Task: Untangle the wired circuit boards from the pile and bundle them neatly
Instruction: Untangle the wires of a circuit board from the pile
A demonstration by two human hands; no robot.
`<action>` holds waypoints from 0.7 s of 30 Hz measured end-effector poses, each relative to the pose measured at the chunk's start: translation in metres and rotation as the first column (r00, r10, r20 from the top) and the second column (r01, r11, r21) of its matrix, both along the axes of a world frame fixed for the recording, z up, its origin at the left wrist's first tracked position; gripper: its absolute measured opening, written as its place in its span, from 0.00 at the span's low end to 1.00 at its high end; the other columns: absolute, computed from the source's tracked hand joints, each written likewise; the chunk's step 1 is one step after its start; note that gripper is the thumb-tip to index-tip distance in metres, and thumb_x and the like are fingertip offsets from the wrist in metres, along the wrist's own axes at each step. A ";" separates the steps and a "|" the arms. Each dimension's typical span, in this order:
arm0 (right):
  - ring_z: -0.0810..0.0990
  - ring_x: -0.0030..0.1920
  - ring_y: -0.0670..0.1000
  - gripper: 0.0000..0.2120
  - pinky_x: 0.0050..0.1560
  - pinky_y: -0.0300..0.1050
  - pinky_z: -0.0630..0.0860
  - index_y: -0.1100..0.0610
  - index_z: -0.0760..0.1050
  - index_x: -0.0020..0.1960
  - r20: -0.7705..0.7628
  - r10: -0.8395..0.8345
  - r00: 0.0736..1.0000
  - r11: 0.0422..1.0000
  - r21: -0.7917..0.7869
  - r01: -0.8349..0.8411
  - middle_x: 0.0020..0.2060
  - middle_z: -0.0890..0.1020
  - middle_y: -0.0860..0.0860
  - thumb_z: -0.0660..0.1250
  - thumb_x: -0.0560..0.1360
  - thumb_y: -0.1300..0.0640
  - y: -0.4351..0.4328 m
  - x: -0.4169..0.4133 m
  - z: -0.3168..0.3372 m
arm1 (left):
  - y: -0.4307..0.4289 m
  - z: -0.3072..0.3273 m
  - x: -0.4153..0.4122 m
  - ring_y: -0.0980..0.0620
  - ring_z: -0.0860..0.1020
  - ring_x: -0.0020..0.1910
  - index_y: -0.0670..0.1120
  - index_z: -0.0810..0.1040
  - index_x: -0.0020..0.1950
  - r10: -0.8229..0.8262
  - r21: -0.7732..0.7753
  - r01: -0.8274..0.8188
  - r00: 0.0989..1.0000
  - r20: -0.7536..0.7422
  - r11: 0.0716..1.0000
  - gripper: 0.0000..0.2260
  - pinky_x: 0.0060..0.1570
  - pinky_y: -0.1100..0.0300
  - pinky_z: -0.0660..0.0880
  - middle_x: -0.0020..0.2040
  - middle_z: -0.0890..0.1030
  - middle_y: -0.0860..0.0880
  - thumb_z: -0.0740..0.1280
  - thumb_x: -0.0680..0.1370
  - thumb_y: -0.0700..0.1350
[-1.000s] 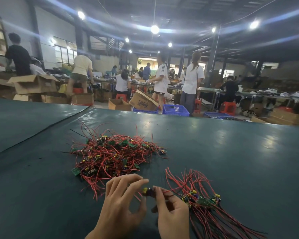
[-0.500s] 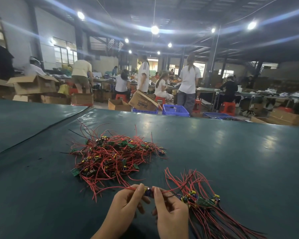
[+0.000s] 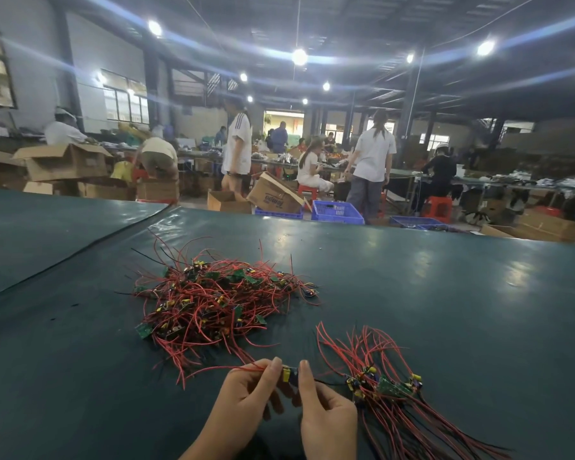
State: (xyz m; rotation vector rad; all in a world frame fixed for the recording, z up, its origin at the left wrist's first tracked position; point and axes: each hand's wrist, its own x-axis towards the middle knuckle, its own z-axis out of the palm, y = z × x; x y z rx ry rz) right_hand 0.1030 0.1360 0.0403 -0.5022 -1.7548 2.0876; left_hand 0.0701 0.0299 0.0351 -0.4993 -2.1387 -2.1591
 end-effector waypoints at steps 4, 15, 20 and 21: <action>0.73 0.24 0.42 0.20 0.28 0.31 0.70 0.51 0.82 0.24 -0.021 -0.004 1.000 0.997 0.074 0.006 0.24 0.81 0.55 0.71 0.74 0.55 -0.003 -0.002 -0.004 | 0.000 0.001 0.001 0.51 0.79 0.29 0.44 0.82 0.40 -0.005 -0.068 0.004 1.000 -0.019 0.998 0.08 0.29 0.64 0.73 0.32 0.83 0.46 0.69 0.74 0.48; 0.82 0.34 0.55 0.16 0.42 0.51 0.80 0.52 0.84 0.31 0.028 -0.037 0.999 0.999 -0.001 0.037 0.30 0.83 0.56 0.68 0.76 0.57 0.006 -0.003 0.003 | 0.001 0.001 0.002 0.51 0.79 0.30 0.43 0.80 0.38 0.007 -0.122 -0.004 1.000 0.024 0.992 0.09 0.30 0.62 0.73 0.31 0.82 0.46 0.70 0.75 0.46; 0.74 0.28 0.49 0.16 0.36 0.45 0.74 0.50 0.84 0.29 0.035 -0.093 0.995 0.994 -0.057 0.095 0.23 0.80 0.48 0.69 0.76 0.56 0.020 -0.013 0.001 | 0.002 0.005 0.003 0.51 0.78 0.29 0.43 0.80 0.38 -0.002 -0.099 0.006 0.999 0.038 0.995 0.10 0.30 0.60 0.72 0.29 0.80 0.46 0.69 0.75 0.48; 0.69 0.24 0.47 0.15 0.31 0.42 0.71 0.51 0.85 0.30 0.038 -0.118 0.992 0.989 -0.088 0.121 0.21 0.78 0.47 0.70 0.76 0.56 0.024 -0.015 0.000 | 0.000 0.006 0.003 0.51 0.78 0.29 0.42 0.80 0.37 0.005 -0.087 -0.001 0.999 0.039 0.996 0.11 0.30 0.59 0.72 0.28 0.80 0.47 0.69 0.73 0.50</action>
